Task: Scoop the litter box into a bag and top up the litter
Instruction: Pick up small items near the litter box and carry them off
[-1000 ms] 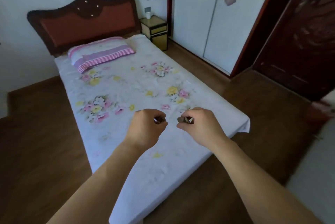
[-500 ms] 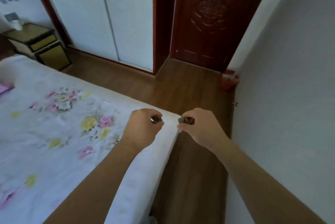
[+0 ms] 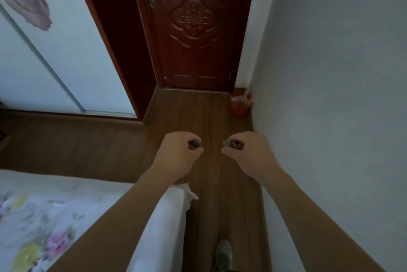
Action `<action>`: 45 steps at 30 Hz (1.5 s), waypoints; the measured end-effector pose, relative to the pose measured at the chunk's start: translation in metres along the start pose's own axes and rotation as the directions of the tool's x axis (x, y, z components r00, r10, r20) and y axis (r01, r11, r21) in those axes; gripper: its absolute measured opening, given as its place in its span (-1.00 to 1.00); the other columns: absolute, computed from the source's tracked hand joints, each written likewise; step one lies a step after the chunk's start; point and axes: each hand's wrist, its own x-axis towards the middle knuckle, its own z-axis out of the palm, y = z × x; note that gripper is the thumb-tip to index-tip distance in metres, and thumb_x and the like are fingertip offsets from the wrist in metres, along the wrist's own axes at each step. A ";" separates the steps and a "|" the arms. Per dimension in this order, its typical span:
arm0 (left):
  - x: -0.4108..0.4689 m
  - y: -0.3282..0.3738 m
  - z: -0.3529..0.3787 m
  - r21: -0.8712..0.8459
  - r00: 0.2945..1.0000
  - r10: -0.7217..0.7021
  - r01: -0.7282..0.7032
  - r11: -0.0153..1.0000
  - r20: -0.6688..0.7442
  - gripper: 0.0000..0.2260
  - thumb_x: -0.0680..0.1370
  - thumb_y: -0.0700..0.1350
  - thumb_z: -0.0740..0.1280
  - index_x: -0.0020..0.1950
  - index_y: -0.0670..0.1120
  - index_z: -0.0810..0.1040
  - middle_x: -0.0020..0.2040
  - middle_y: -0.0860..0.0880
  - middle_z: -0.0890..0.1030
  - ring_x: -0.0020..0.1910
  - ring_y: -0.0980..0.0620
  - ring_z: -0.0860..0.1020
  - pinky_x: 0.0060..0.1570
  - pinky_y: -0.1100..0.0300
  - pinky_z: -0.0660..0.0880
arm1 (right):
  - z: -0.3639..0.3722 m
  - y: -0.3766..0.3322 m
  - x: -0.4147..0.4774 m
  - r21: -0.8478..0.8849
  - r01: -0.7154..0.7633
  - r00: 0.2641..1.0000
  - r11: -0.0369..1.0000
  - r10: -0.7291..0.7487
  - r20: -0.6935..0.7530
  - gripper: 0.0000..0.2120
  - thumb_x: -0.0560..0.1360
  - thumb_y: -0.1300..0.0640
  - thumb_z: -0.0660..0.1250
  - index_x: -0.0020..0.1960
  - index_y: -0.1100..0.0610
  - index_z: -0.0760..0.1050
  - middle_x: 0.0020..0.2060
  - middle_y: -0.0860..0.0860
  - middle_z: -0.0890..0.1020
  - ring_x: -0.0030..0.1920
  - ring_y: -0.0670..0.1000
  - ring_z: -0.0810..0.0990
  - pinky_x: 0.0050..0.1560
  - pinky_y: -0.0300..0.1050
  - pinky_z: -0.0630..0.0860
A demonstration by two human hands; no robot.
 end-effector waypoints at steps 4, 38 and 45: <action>0.088 0.021 0.007 0.005 1.000 0.002 -0.002 1.000 0.003 -0.77 0.54 -0.07 0.45 0.19 -0.01 0.65 0.02 0.09 0.65 -0.14 0.25 0.51 -0.19 0.52 0.35 | -0.029 0.019 0.085 -0.006 0.010 1.000 1.000 -0.010 -0.001 -0.69 0.52 -0.11 0.38 0.20 0.01 0.57 0.04 -0.05 0.60 -0.03 -0.07 0.51 0.03 -0.20 0.46; 0.907 0.056 0.192 -0.028 0.876 0.247 -0.259 0.965 0.415 -0.89 0.52 -0.14 0.47 0.03 -0.07 0.70 -0.15 0.10 0.59 -0.26 0.27 0.46 -0.11 0.27 0.50 | -0.098 0.272 0.791 0.206 -0.450 0.885 0.869 0.465 -0.025 -0.79 0.51 0.02 0.42 0.11 0.02 0.66 0.05 -0.01 0.67 -0.04 -0.08 0.58 -0.15 -0.50 0.26; 1.025 0.032 0.293 -0.080 0.797 0.226 -0.219 0.972 0.561 -0.95 0.47 -0.16 0.50 -0.12 -0.12 0.68 -0.21 0.05 0.66 -0.23 0.19 0.59 -0.21 0.30 0.54 | -0.074 0.343 0.882 0.163 -0.593 0.801 0.789 0.599 0.013 -0.83 0.53 -0.07 0.36 0.06 -0.03 0.60 -0.07 -0.02 0.58 -0.06 -0.03 0.50 -0.09 -0.16 0.33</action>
